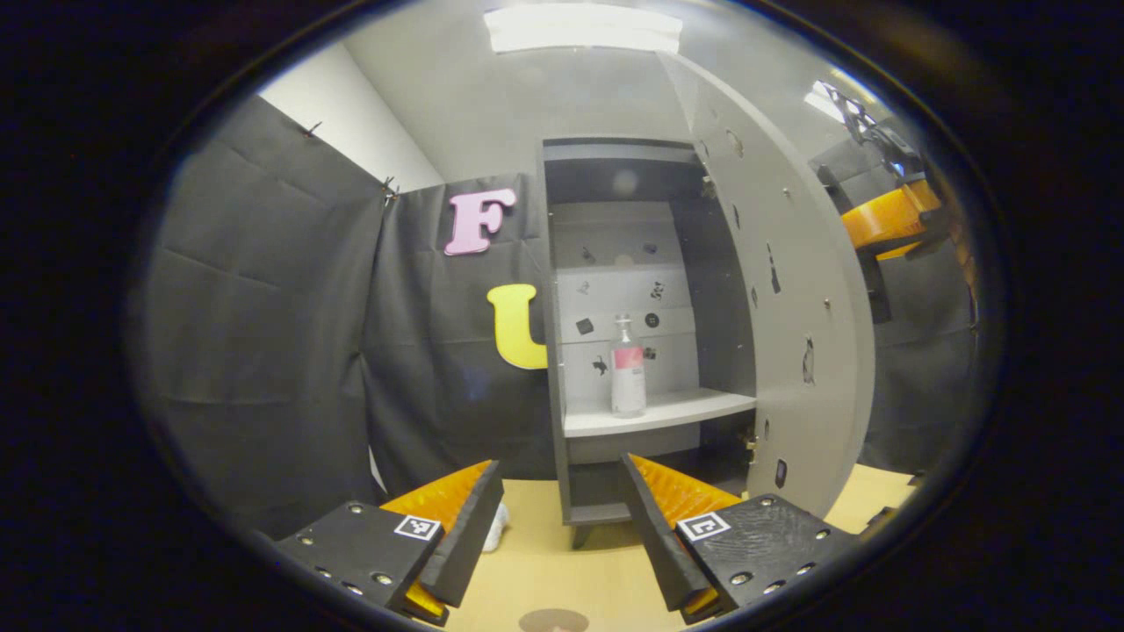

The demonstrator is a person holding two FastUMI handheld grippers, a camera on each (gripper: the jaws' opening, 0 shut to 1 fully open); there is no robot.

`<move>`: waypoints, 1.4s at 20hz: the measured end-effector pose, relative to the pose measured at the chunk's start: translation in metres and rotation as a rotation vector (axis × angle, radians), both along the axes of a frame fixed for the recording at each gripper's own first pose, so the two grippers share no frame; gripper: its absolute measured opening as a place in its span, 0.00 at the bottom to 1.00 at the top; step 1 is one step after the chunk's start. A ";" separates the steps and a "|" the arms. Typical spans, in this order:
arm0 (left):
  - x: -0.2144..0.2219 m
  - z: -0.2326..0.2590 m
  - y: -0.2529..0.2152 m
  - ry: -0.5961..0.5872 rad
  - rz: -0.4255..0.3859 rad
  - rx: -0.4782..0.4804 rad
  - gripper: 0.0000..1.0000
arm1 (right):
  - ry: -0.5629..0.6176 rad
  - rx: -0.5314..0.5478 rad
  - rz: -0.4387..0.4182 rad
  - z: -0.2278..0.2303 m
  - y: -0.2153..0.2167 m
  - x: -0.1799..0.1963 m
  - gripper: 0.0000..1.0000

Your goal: Open the cabinet door with the right hand, grasp the bottle in the cabinet with the left hand and place it on the coaster, then close the cabinet door with the right hand.

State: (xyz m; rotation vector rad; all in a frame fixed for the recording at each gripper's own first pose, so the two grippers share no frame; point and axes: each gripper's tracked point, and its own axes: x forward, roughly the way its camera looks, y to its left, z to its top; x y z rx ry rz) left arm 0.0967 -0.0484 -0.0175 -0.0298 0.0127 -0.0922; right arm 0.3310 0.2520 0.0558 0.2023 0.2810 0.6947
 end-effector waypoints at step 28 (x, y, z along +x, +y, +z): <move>-0.027 0.023 -0.085 0.017 0.032 0.034 0.80 | -0.061 0.003 -0.206 -0.005 -0.090 0.027 0.17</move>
